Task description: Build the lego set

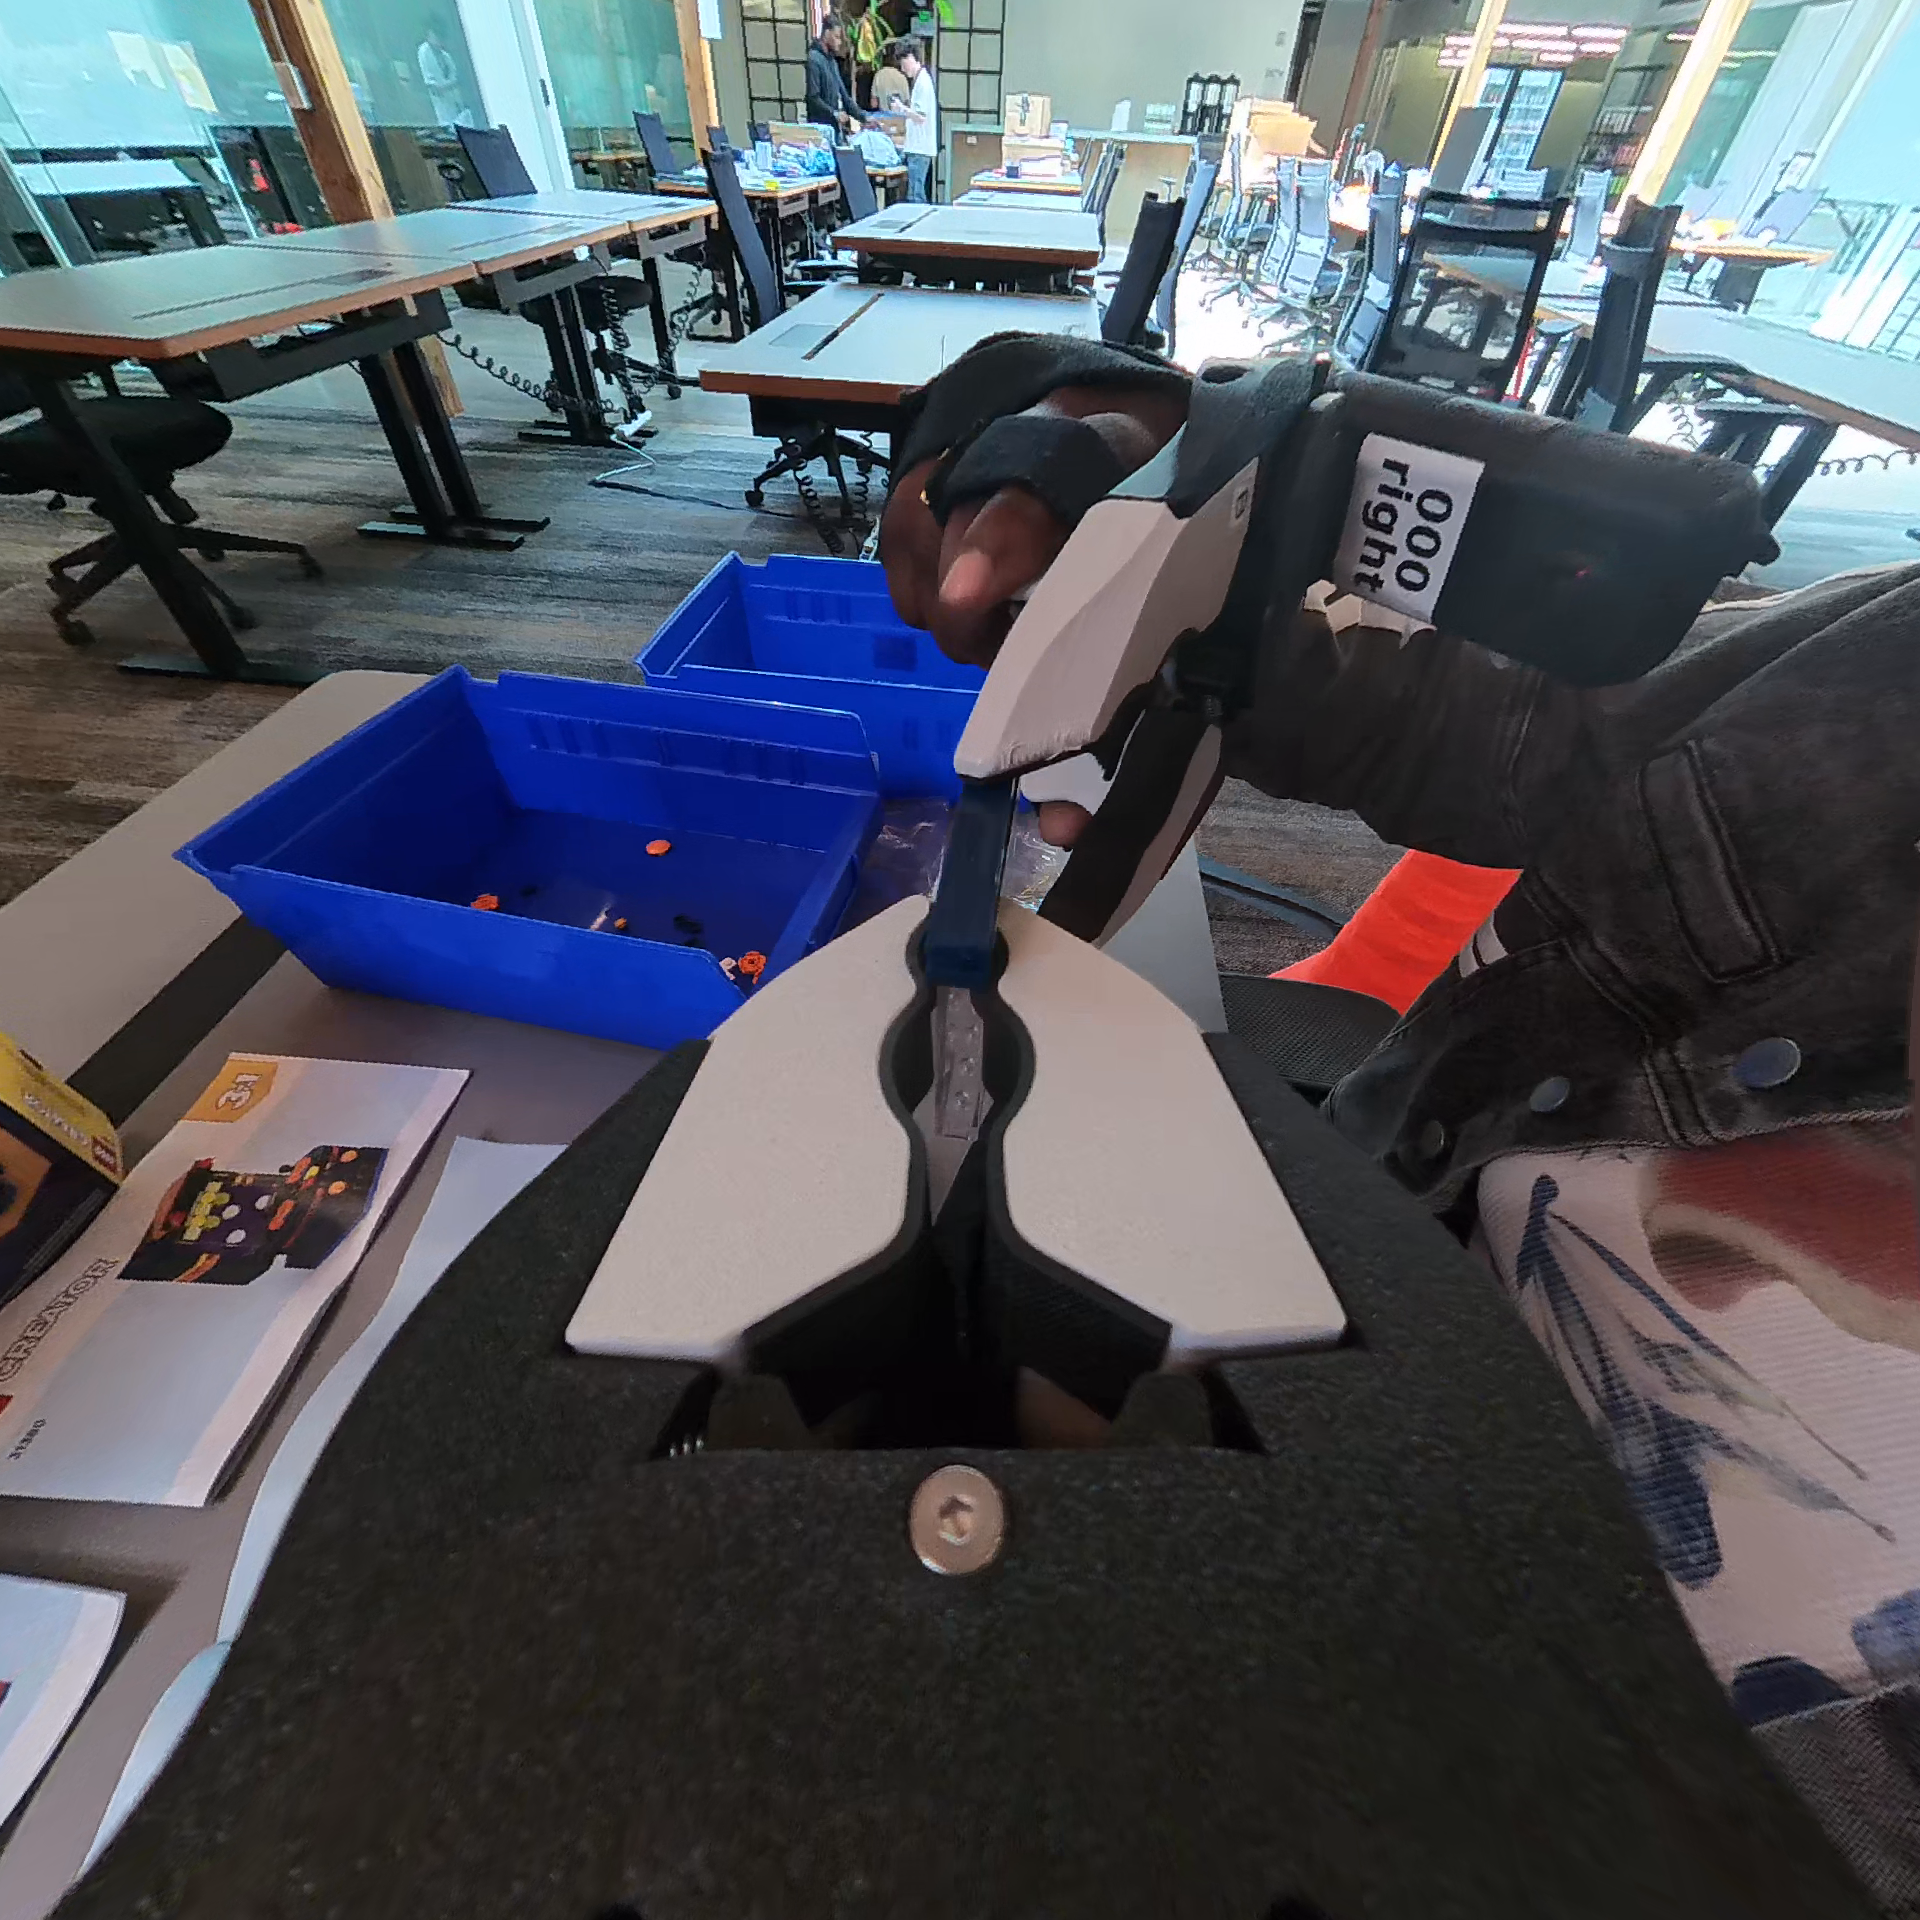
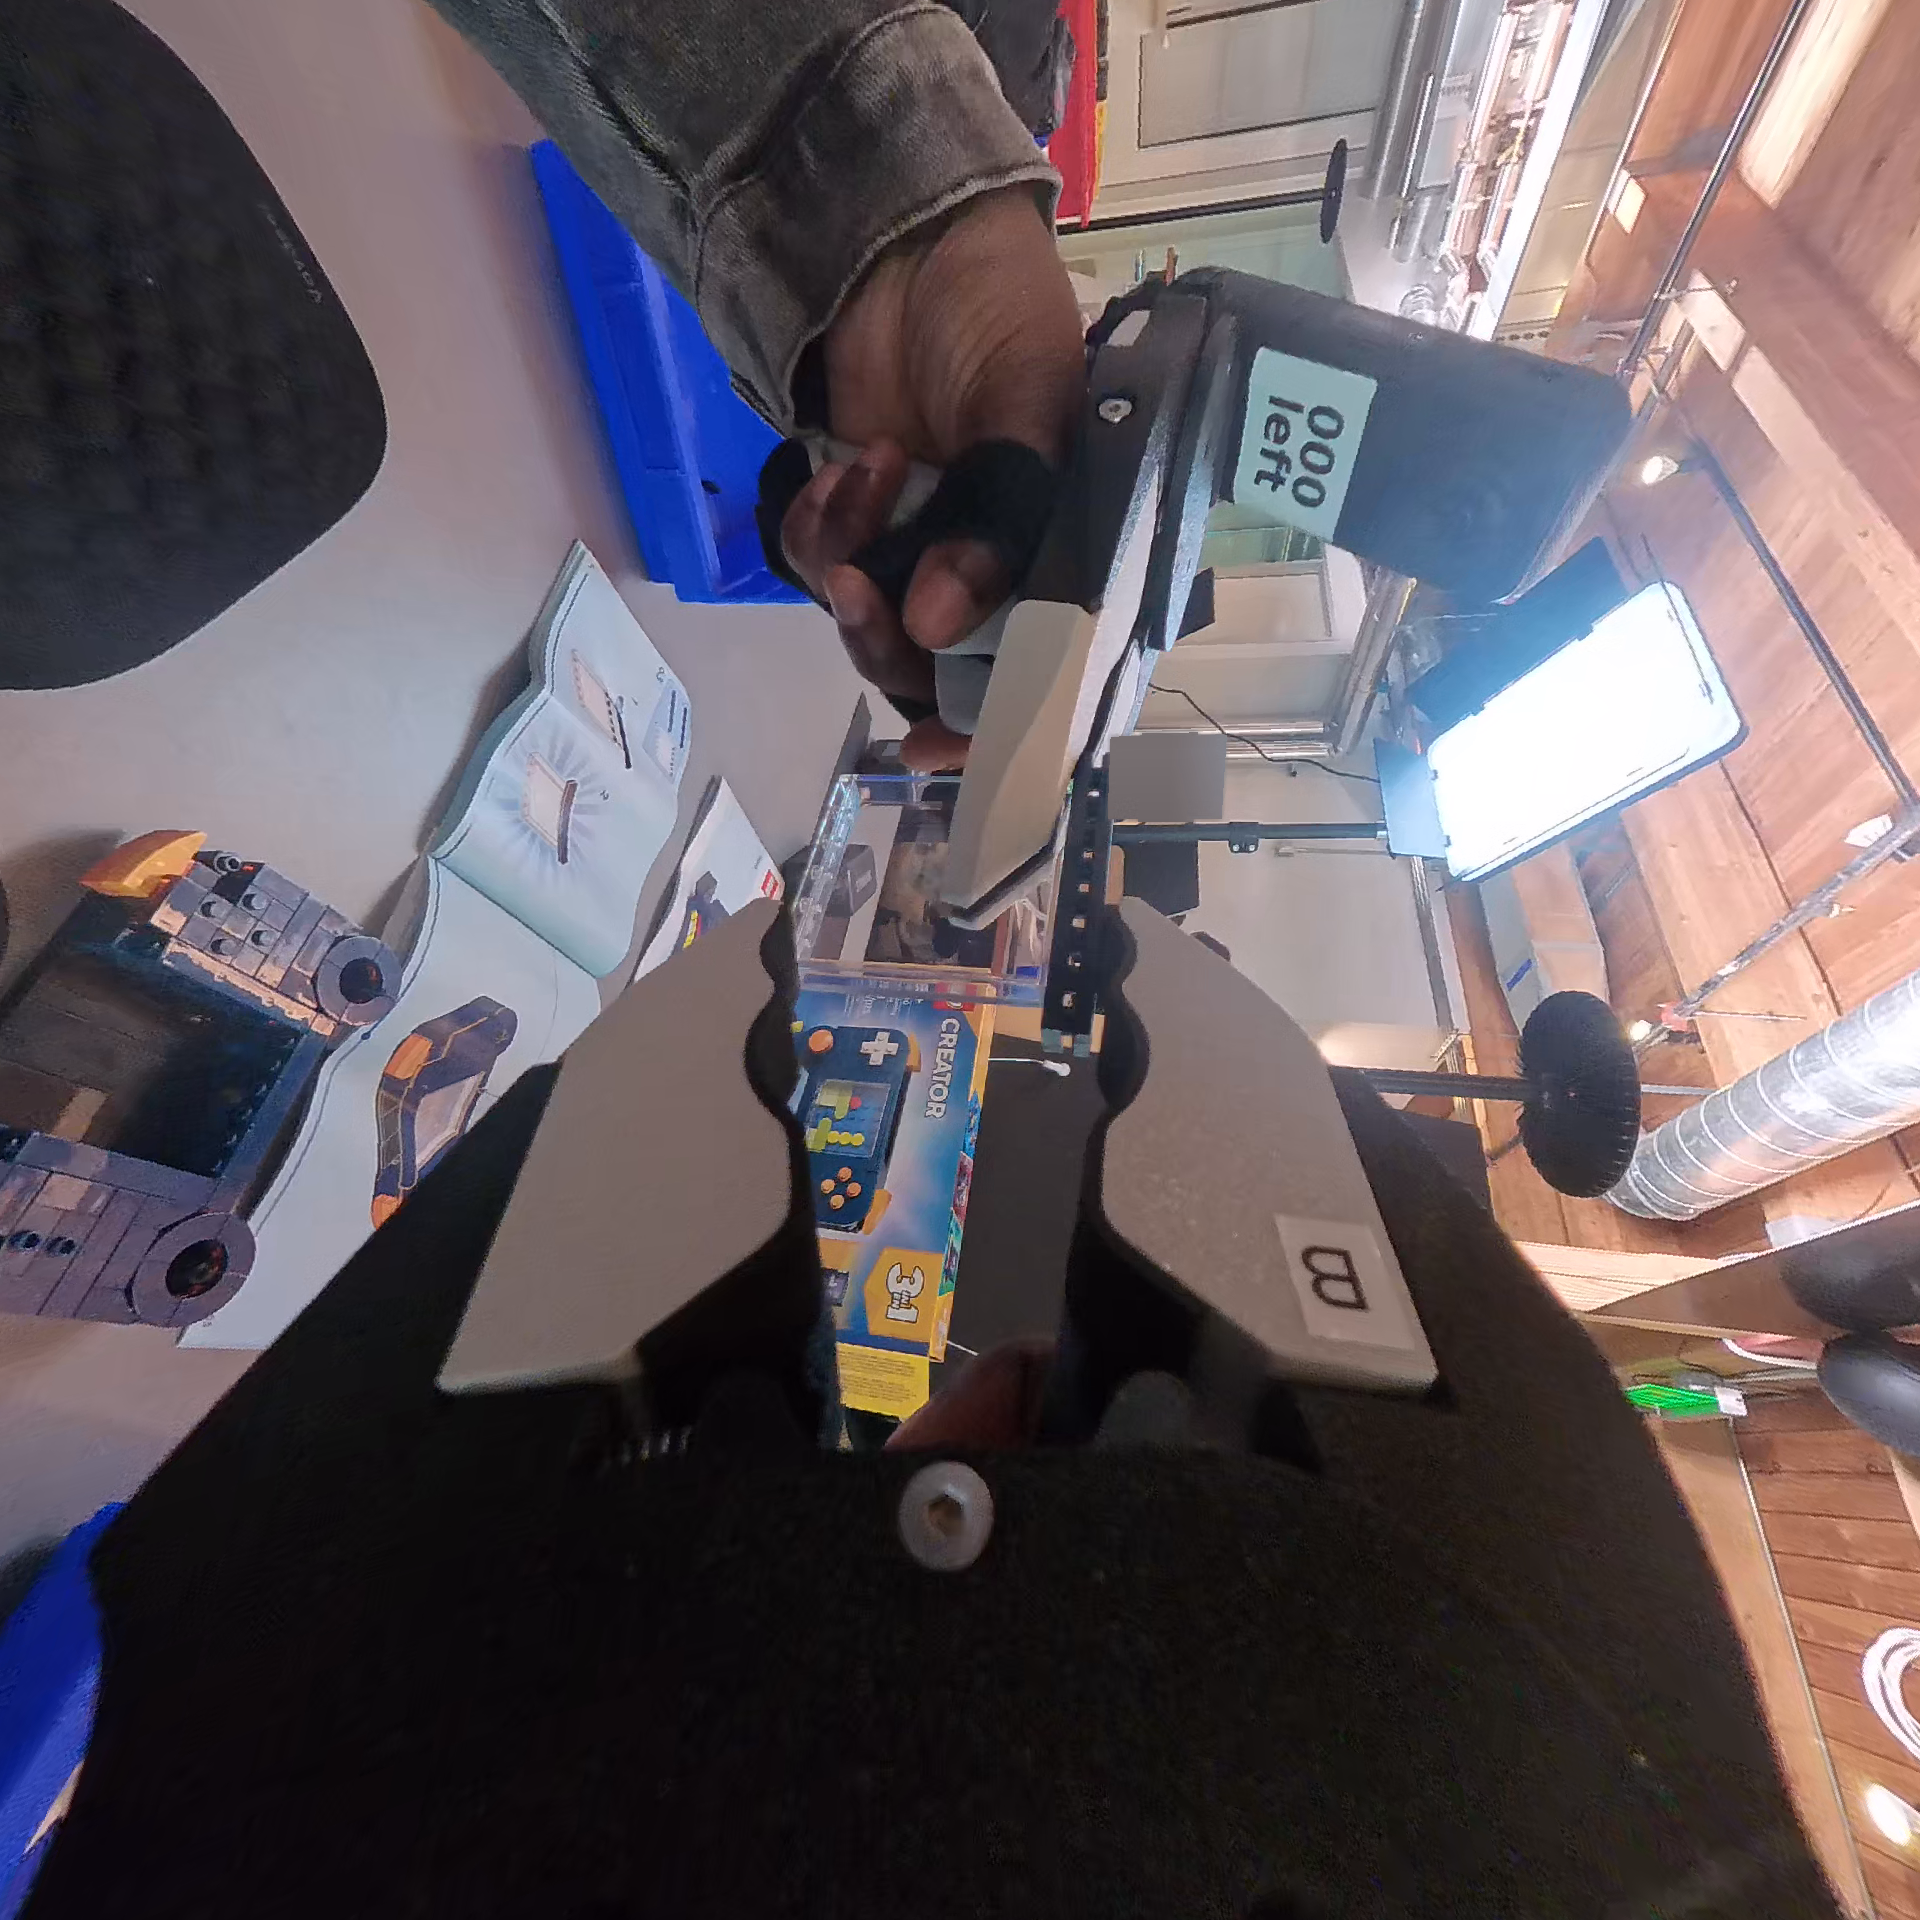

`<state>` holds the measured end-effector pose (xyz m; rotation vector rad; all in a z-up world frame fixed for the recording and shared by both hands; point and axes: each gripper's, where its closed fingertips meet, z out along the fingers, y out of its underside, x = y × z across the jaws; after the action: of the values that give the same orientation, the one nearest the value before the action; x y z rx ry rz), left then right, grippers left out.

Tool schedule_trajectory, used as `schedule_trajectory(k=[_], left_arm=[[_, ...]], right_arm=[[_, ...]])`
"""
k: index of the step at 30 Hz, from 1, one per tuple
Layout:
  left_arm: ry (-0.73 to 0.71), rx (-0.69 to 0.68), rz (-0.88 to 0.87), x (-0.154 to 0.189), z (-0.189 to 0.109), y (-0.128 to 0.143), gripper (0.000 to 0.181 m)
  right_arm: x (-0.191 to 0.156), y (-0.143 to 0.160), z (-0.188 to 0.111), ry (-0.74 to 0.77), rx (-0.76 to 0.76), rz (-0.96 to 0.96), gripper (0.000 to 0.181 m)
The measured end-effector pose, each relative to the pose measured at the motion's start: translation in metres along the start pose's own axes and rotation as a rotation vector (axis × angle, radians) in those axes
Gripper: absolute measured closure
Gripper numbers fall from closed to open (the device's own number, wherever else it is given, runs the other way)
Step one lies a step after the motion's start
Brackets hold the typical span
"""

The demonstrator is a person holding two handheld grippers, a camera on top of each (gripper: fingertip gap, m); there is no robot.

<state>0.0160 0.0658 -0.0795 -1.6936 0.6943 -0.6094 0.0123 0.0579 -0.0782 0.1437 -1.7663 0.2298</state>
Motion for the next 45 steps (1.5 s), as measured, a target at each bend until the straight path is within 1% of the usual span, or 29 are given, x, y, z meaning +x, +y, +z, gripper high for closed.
schedule_trajectory(k=[6, 9, 10, 11, 17, 25, 28, 29, 34, 36, 37, 42, 45], left_arm=[[0.028, 0.039, -0.046, -0.001, 0.001, -0.001, 0.177], [0.025, 0.026, -0.032, -0.001, 0.005, 0.003, 0.177], [0.031, 0.029, -0.032, 0.000, 0.005, 0.002, 0.177], [0.056, 0.039, -0.044, 0.004, 0.005, 0.001, 0.177], [0.069, 0.058, -0.079, 0.001, 0.004, 0.002, 0.177], [0.058, 0.077, -0.094, -0.001, 0.004, 0.004, 0.177], [0.069, 0.089, -0.116, -0.002, 0.004, 0.005, 0.177], [0.078, 0.099, -0.129, -0.002, 0.004, 0.005, 0.177], [0.095, 0.095, -0.147, -0.003, 0.004, 0.009, 0.178], [0.089, 0.117, -0.151, -0.004, 0.002, 0.006, 0.178], [0.092, 0.118, -0.154, -0.005, 0.001, 0.005, 0.178], [0.091, 0.115, -0.147, -0.004, 0.000, 0.007, 0.178], [0.093, 0.136, -0.137, -0.003, 0.001, 0.006, 0.178]], right_arm=[[0.000, 0.000, 0.001, -0.001, -0.002, 0.031, 0.127], [-0.002, 0.000, 0.004, -0.014, -0.012, 0.019, 0.128], [0.001, -0.001, 0.003, 0.000, -0.010, 0.024, 0.135], [0.002, -0.001, 0.002, 0.004, -0.004, 0.025, 0.137], [0.001, 0.001, 0.001, -0.002, -0.013, 0.031, 0.137], [0.003, 0.003, 0.001, 0.021, -0.025, 0.034, 0.148], [0.000, 0.004, 0.002, 0.006, -0.032, 0.032, 0.144], [-0.003, 0.003, 0.002, -0.018, -0.031, 0.040, 0.136], [-0.009, 0.002, 0.002, -0.070, -0.025, 0.054, 0.133], [-0.014, 0.002, 0.003, -0.108, -0.035, 0.072, 0.114], [-0.015, 0.003, 0.004, -0.116, -0.041, 0.075, 0.113], [-0.015, 0.003, 0.004, -0.108, -0.037, 0.072, 0.118], [-0.012, 0.003, 0.004, -0.069, -0.031, 0.069, 0.121]])
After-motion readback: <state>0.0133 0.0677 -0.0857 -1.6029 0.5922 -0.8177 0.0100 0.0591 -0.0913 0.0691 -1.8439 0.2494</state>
